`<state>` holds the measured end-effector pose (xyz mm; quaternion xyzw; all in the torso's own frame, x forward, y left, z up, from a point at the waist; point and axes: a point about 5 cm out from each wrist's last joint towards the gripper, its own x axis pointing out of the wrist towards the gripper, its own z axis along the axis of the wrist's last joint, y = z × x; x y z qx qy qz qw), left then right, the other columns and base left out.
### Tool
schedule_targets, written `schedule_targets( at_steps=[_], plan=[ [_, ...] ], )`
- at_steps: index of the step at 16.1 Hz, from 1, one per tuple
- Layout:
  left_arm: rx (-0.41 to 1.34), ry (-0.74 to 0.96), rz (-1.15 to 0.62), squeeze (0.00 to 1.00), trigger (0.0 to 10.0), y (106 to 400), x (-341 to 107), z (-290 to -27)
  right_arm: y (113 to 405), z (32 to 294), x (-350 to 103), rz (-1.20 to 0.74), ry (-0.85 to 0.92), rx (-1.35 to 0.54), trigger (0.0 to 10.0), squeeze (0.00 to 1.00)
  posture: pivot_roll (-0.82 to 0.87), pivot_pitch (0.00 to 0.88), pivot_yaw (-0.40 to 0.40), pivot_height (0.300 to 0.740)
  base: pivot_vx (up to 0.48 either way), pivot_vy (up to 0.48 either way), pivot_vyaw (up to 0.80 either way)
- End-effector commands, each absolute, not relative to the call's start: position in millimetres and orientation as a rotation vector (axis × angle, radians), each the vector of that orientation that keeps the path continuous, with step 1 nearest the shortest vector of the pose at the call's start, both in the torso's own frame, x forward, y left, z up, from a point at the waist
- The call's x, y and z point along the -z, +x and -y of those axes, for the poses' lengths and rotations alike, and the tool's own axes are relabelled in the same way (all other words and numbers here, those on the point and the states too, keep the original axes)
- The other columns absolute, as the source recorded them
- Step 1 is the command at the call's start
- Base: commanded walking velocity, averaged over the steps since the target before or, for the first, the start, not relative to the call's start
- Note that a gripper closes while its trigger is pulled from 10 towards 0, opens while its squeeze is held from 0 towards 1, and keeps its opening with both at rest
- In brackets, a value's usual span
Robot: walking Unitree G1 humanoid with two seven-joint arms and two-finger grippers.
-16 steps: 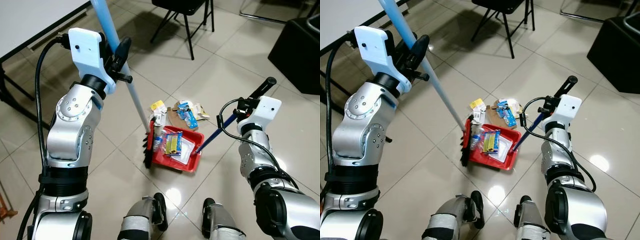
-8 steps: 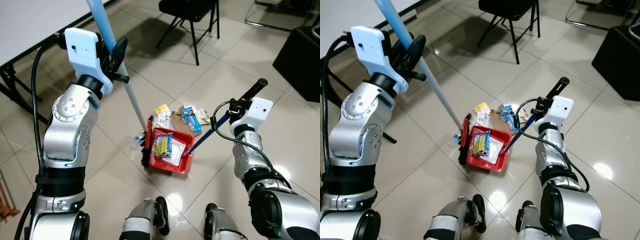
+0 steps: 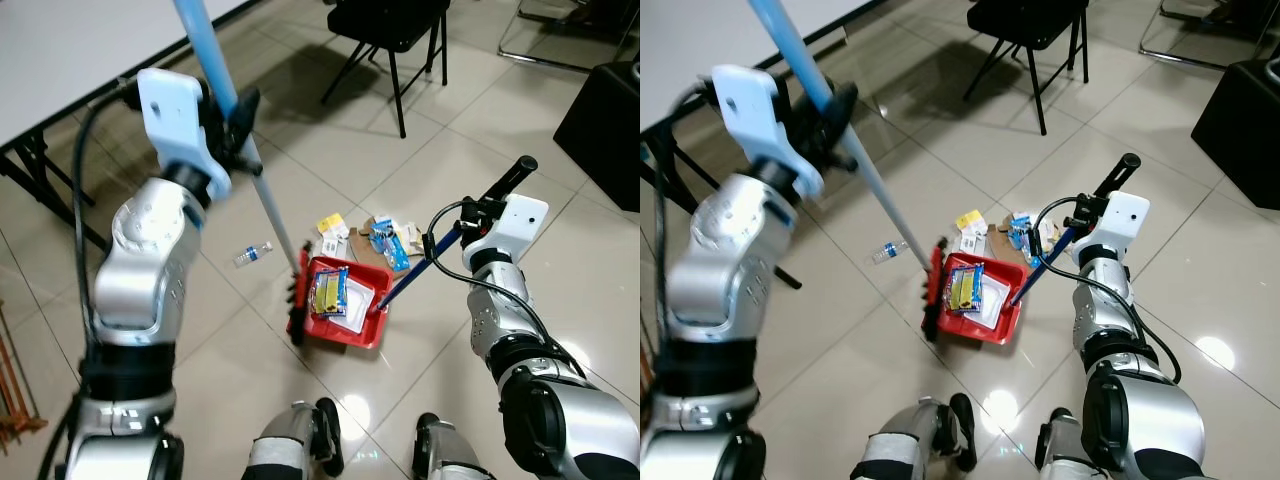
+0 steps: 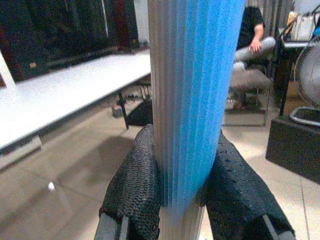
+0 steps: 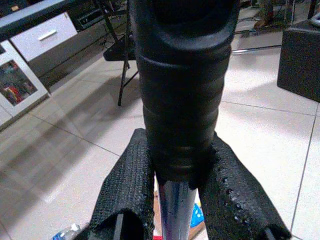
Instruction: Sweep floor
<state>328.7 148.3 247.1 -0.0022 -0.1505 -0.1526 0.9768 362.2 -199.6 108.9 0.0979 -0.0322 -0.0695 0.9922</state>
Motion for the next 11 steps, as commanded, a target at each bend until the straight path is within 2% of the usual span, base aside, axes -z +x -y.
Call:
schedule_targets(
  at_steps=[1, 2, 5, 11],
  plan=[
    [0.269, -0.014, 0.260, 0.00, 10.0, 329, -228, -159, 366, 195, -119, 0.109, 0.218, 0.126, 10.0, 0.00, 0.04, 0.127, 0.174, 0.740, 0.000, 0.000, 0.00],
    [0.195, -0.026, 0.190, 0.00, 10.0, 330, -201, -172, 367, 192, -120, 0.111, 0.220, 0.121, 10.0, 0.00, 0.03, 0.125, 0.172, 0.740, 0.000, 0.000, 0.00],
    [0.039, -0.018, 0.122, 0.00, 10.0, 326, -171, -199, 368, 194, -121, 0.112, 0.216, 0.118, 10.0, 0.00, 0.03, 0.106, 0.152, 0.740, 0.000, 0.000, 0.00],
    [0.001, 0.064, 0.213, 0.00, 10.0, 324, -187, -215, 373, 198, -131, 0.127, 0.209, 0.114, 10.0, 0.00, 0.04, 0.085, 0.127, 0.740, 0.000, 0.000, 0.00]
  ],
)
